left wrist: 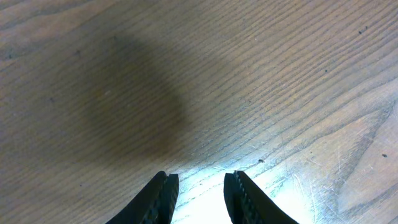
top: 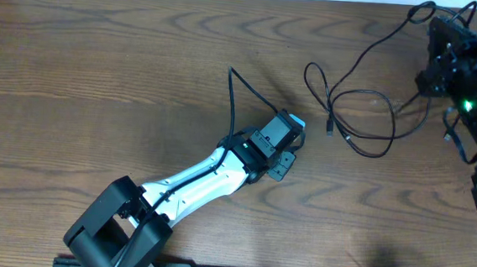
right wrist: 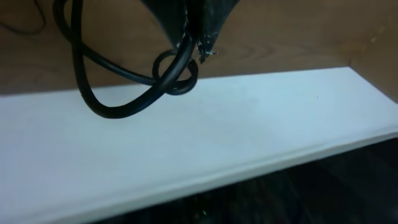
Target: Untangle cables
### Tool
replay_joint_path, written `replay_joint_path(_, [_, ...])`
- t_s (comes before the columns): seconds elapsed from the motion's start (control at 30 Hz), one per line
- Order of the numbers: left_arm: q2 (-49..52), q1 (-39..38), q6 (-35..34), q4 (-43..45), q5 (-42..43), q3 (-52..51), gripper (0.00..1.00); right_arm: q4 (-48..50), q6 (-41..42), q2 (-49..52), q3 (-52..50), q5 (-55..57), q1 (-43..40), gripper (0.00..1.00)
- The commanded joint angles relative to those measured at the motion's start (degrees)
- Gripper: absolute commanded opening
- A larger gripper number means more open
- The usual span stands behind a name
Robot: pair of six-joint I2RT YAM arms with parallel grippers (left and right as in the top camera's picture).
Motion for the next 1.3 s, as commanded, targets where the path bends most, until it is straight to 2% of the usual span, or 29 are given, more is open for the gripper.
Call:
replay_joint_path(0.0, [-0.8, 0.0, 0.0, 0.3, -0.2, 0.2, 0.33, 0.4, -3.7, -2.4, -0.3, -6.1, -0.2, 0.01])
replay_joint_path(0.07, [-0.8, 0.0, -2.6, 1.3, -0.1, 0.2, 0.71, 1.2, -4.4, -2.7, -0.3, -7.0, -0.2, 0.01])
replay_joint_path(0.13, [-0.8, 0.0, -5.7, 2.9, -0.1, 0.2, 0.89, 3.3, -5.2, -3.2, -0.3, -8.8, -0.2, 0.01])
replay_joint_path(0.2, [-0.9, 0.0, -9.8, 5.2, 0.2, 0.2, 1.0, 6.7, -7.0, -4.0, -0.2, -14.5, -0.2, 0.01])
replay_joint_path(0.3, [-1.8, 0.1, -13.0, 10.9, 4.4, 0.2, 0.98, 9.2, -7.0, -5.0, -0.2, -17.6, -0.2, 0.01])
replay_joint_path(0.4, [-5.0, 0.3, -13.2, 18.9, 7.3, 0.2, 0.98, 7.6, -7.0, -5.5, -0.2, -14.6, -0.2, 0.01])
replay_joint_path(0.47, [-8.0, 0.7, -15.8, 22.2, 7.2, 0.2, 0.98, 5.7, -7.0, -5.6, -0.2, -12.4, -0.2, 0.01])
replay_joint_path(0.57, [-13.0, 1.8, -19.3, 24.2, 7.2, 0.2, 0.98, 3.3, -7.4, -5.6, -0.2, -10.2, -0.2, 0.01])
replay_joint_path(0.63, [-17.4, 2.0, -19.4, 24.2, 7.2, 0.2, 0.98, 2.4, -8.3, -5.6, -0.2, -10.3, -0.2, 0.01])
replay_joint_path(0.73, [-18.6, 1.2, -19.4, 28.0, 7.2, 0.2, 0.98, 2.3, -7.5, -5.6, -0.2, -11.5, -0.2, 0.01])
replay_joint_path(0.93, [-11.9, -2.4, -15.3, 37.7, 7.1, 0.2, 0.98, 2.6, -3.7, -5.7, -0.2, -16.8, -0.2, 0.01])
replay_joint_path(1.13, [1.0, -4.0, -15.3, 46.9, 7.0, 0.2, 0.99, 3.2, -1.7, -7.2, -0.2, -19.8, -0.2, 0.01])
replay_joint_path(1.27, [9.3, -4.1, -15.3, 49.1, 7.0, 0.2, 0.92, 5.0, -1.3, -8.7, -0.2, -19.8, -0.2, 0.01])
